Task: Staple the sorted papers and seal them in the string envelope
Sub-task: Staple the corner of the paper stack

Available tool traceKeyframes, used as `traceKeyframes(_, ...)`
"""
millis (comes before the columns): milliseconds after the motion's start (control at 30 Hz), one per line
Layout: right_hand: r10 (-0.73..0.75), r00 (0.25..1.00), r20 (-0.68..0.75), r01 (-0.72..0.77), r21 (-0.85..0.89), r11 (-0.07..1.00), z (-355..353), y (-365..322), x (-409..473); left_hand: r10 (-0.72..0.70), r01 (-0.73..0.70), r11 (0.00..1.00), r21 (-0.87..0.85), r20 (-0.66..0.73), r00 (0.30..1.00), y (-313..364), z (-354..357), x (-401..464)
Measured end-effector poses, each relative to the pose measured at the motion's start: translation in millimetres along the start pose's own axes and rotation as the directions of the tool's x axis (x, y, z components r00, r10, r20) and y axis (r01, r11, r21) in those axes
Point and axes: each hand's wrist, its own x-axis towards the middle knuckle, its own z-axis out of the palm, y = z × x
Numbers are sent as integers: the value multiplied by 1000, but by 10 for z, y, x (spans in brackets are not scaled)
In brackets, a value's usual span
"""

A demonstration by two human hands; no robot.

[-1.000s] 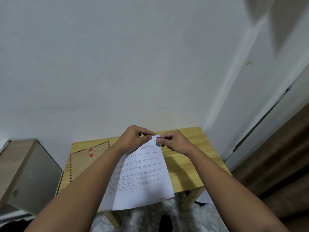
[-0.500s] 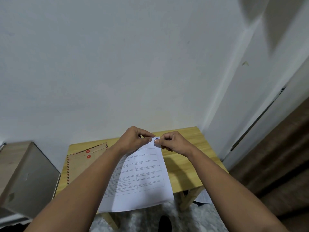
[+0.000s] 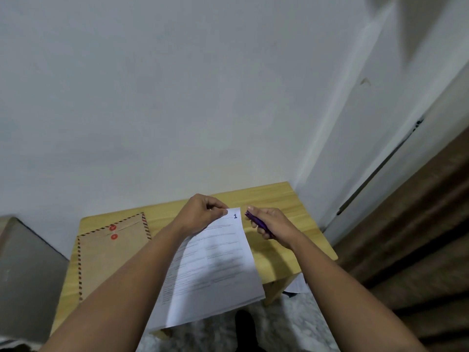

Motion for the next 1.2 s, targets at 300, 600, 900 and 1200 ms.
traceKeyframes(300,275,922,-274,-312,-101,945,-894,967,656,-78,81,951,299,-24,997,-813,525,834)
traceKeyframes(600,215,855,-471,-464,-512,723,-1691,1739,1556,-251,237,891,387,-14,968,-1494,1276,2136)
traceKeyframes(900,119,892,-437,-413,-676,611,-1969,1980,1853,-331,309,872,379,-8,944,-1461,1769,2760)
traceKeyframes(1200,48,925,-377,-340,-763,550,-1617,1782,2085,-463,459,728,509,-130,877,-1431,1056,2011)
